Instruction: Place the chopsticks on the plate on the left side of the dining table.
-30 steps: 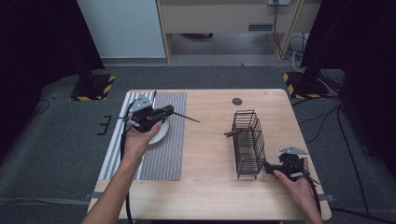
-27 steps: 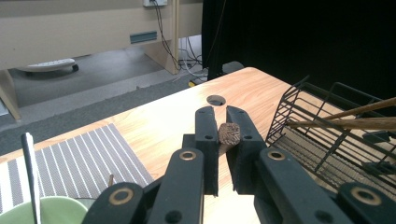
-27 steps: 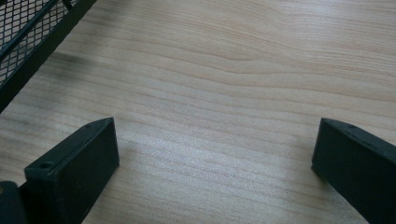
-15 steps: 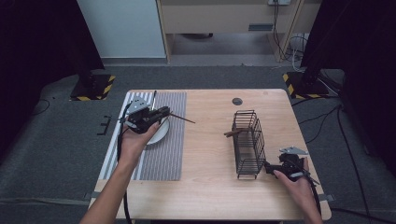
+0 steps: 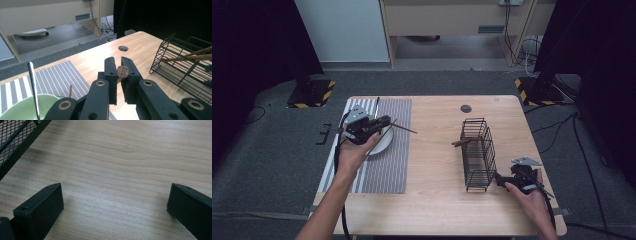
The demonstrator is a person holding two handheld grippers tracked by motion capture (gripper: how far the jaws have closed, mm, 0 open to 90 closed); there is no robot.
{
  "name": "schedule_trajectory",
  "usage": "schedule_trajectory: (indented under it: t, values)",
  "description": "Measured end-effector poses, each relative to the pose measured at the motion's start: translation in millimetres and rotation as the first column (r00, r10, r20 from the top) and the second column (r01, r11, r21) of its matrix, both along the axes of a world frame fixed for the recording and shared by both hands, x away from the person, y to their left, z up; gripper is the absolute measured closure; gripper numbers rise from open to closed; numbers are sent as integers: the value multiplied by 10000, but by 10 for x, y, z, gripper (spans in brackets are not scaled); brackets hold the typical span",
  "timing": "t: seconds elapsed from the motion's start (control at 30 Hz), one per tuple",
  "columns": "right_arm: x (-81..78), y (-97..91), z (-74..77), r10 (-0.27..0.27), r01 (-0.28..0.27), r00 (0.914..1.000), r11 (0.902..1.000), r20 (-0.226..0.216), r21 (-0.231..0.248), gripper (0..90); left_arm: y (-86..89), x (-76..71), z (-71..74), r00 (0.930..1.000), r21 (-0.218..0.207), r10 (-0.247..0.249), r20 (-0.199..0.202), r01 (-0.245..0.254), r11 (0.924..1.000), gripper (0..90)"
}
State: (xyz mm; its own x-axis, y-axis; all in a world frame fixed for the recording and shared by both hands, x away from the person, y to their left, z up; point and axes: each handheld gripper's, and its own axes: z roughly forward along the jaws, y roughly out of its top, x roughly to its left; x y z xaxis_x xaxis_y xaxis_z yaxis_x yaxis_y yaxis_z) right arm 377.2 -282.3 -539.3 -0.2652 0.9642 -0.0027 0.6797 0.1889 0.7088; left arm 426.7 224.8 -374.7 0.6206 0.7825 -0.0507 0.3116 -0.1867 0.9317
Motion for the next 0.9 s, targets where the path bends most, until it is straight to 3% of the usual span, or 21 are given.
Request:
schedule_trajectory:
  t: [0.9]
  values:
    - [0, 0, 0, 2, -2, 10000, 10000, 2, -3, 7, 167, -5, -43, 9995, 50, 307, 54, -307, 9995, 831]
